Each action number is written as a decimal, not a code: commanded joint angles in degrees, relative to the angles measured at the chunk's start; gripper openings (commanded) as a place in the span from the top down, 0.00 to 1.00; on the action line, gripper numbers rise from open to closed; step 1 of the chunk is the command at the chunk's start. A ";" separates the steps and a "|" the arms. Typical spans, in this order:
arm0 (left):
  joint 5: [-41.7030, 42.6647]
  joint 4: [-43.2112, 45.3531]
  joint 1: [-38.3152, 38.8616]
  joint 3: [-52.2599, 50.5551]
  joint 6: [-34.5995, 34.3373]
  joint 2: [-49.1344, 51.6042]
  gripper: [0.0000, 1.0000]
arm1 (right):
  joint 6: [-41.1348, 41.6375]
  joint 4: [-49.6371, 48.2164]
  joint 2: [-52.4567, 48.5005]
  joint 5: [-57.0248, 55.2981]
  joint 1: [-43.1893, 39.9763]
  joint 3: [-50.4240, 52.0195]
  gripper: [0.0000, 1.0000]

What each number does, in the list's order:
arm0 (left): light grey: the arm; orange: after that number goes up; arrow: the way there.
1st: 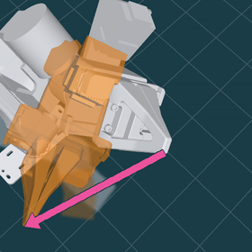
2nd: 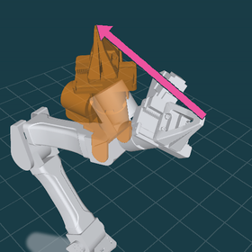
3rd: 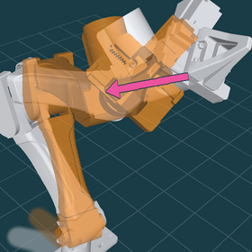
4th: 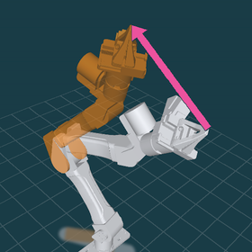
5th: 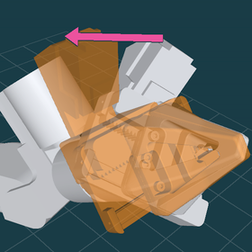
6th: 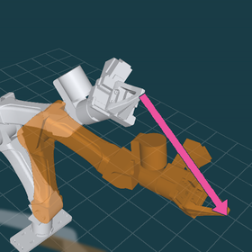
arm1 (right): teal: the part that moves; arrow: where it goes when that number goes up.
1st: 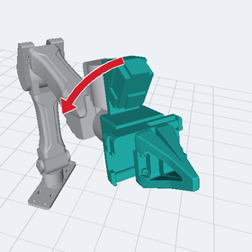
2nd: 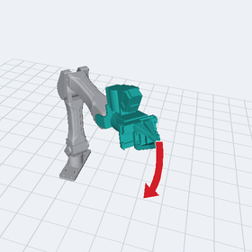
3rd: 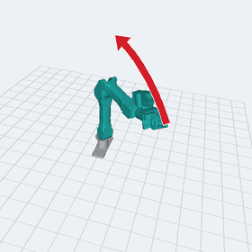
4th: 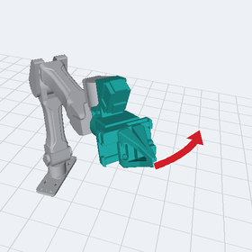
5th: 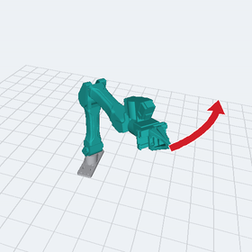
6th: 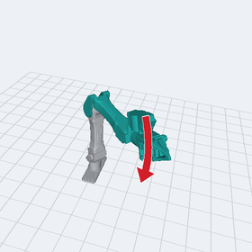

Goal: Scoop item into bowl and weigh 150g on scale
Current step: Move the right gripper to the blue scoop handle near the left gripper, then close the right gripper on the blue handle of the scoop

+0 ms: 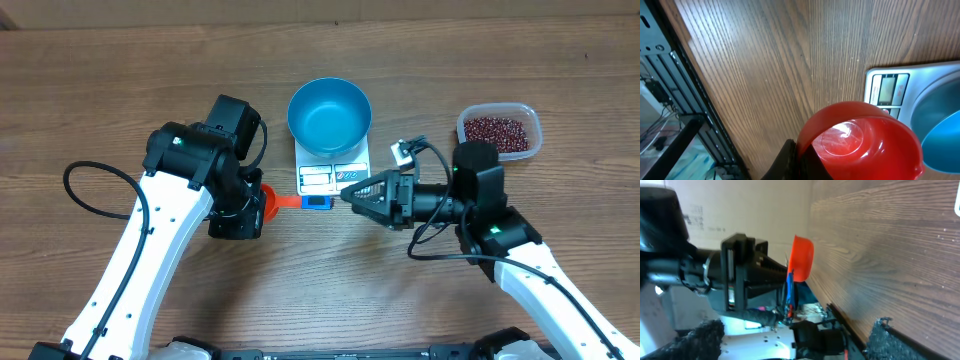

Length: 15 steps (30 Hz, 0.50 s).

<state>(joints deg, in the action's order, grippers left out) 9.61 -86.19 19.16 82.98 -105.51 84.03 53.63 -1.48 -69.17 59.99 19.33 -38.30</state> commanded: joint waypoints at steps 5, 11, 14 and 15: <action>2.54 -0.44 1.60 0.37 -1.70 -0.11 0.96 | -0.52 -4.07 0.04 -8.92 7.19 -1.09 0.06; 2.47 -0.28 3.50 0.37 -4.46 -0.11 0.96 | -1.60 -7.67 0.04 -11.43 9.90 -1.09 0.00; 2.47 -0.31 3.78 0.37 -4.44 -0.11 0.96 | -2.60 -7.67 0.02 -11.56 9.90 -1.09 0.00; 2.60 -0.31 3.78 0.37 -4.44 -0.11 0.96 | -3.15 -7.67 0.04 -11.56 9.92 -1.09 0.00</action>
<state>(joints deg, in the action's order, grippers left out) 11.75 -86.30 22.55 82.98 -108.36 84.03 52.29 -8.71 -69.17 50.00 29.02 -38.30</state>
